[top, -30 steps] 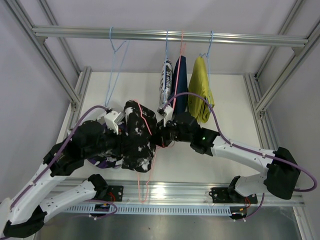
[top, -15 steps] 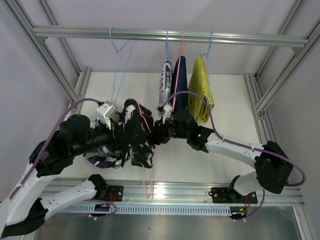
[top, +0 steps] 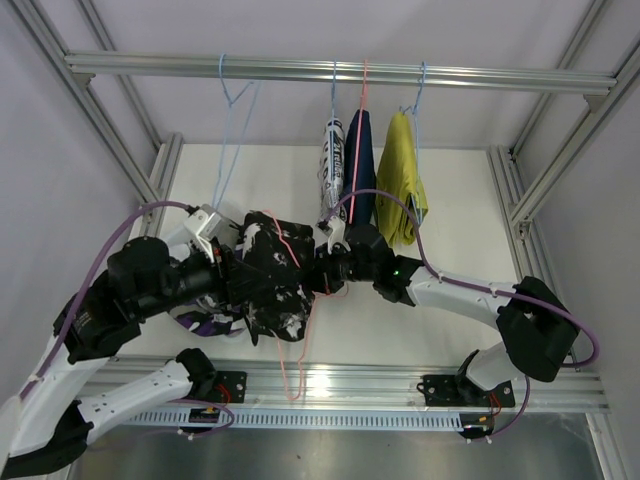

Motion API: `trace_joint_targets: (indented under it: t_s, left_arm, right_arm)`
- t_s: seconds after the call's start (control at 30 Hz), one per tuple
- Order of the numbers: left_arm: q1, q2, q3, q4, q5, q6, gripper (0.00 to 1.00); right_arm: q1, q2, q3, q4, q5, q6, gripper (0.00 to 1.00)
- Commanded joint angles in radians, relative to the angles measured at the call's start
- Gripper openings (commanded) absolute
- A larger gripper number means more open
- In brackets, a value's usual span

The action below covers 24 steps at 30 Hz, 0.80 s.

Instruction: Remove the trousers from the hanger

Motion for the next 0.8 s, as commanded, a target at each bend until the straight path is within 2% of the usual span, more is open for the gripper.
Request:
trace_joint_targets:
  t_s: [0.0,0.03,0.07,0.13,0.23,0.53,0.77]
  left_arm:
    - [-0.008,0.002,-0.021,-0.051,-0.088,-0.037,0.39]
    - [-0.01,-0.001,-0.044,-0.071,-0.117,-0.042,0.51]
    - [-0.01,-0.007,-0.044,-0.083,-0.137,-0.053,0.56]
    - [-0.01,-0.01,-0.056,-0.109,-0.221,-0.066,0.63]
    - [-0.01,-0.021,-0.078,-0.138,-0.257,-0.096,0.69]
    - [-0.011,0.022,-0.122,-0.19,-0.272,-0.135,0.79]
    - [-0.019,0.03,-0.217,-0.134,-0.206,-0.148,0.79]
  right_arm:
    - [-0.003,-0.018,-0.016,-0.016,0.025,-0.014,0.0]
    - [-0.003,-0.022,-0.017,-0.016,0.025,-0.014,0.0]
    - [-0.003,-0.025,-0.017,-0.016,0.026,-0.016,0.0]
    - [-0.001,-0.028,-0.017,-0.016,0.026,-0.017,0.0]
    - [-0.003,-0.028,-0.016,-0.015,0.022,-0.02,0.0]
    - [-0.003,-0.035,-0.028,-0.01,0.017,-0.028,0.0]
    - [-0.003,-0.033,-0.032,-0.001,0.008,-0.03,0.0]
